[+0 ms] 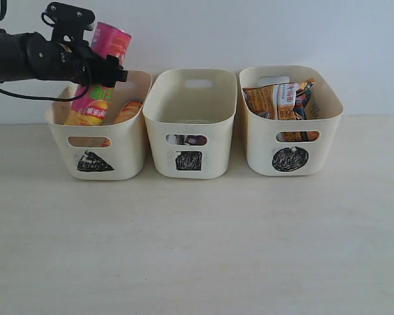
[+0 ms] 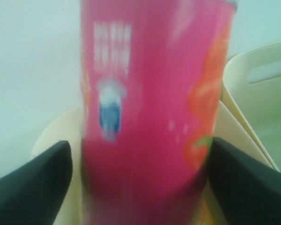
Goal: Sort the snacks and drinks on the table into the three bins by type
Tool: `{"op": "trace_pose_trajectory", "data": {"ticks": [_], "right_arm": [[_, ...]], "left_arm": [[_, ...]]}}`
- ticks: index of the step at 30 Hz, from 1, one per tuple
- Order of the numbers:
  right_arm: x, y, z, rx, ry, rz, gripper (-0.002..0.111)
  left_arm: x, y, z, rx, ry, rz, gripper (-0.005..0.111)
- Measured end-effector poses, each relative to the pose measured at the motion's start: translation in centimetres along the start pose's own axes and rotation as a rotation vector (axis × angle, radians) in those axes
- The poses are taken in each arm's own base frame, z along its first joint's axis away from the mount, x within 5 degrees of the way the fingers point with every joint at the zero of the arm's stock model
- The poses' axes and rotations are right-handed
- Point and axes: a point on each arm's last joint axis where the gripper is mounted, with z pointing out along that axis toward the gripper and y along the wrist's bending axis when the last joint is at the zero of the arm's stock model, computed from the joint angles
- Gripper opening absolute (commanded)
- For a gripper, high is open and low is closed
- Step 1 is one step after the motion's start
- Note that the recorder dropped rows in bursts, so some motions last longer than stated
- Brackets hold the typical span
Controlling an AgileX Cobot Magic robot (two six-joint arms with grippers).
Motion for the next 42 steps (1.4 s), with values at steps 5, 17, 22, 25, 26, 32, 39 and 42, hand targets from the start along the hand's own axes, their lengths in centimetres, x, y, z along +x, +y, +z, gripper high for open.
{"op": "trace_pose_trajectory", "data": {"ticks": [5,17,22,25,26,32,39,42], "right_arm": [[0.0,0.0,0.0,0.0,0.0,0.0,0.0],[0.0,0.0,0.0,0.0,0.0,0.0,0.0],[0.0,0.0,0.0,0.0,0.0,0.0,0.0],[0.0,0.0,0.0,0.0,0.0,0.0,0.0],[0.0,0.0,0.0,0.0,0.0,0.0,0.0],[0.0,0.0,0.0,0.0,0.0,0.0,0.0],[0.0,0.0,0.0,0.0,0.0,0.0,0.0],[0.0,0.0,0.0,0.0,0.0,0.0,0.0]], "left_arm": [[0.0,0.0,0.0,0.0,0.0,-0.008,0.078],[-1.6,0.2,-1.7,0.01,0.005,-0.003,0.05],[-3.1,0.4,-4.1,0.027,0.06,0.051,0.006],[-3.8,0.5,-5.6,0.038,0.107,0.075,0.004],[-3.9,0.5,-6.0,0.043,0.128,0.079,0.004],[-4.7,0.6,-9.4,0.074,0.267,0.109,0.004],[-4.9,0.7,-13.6,0.095,0.404,0.118,0.004],[-4.5,0.6,-15.5,0.096,0.425,0.096,0.004]]}}
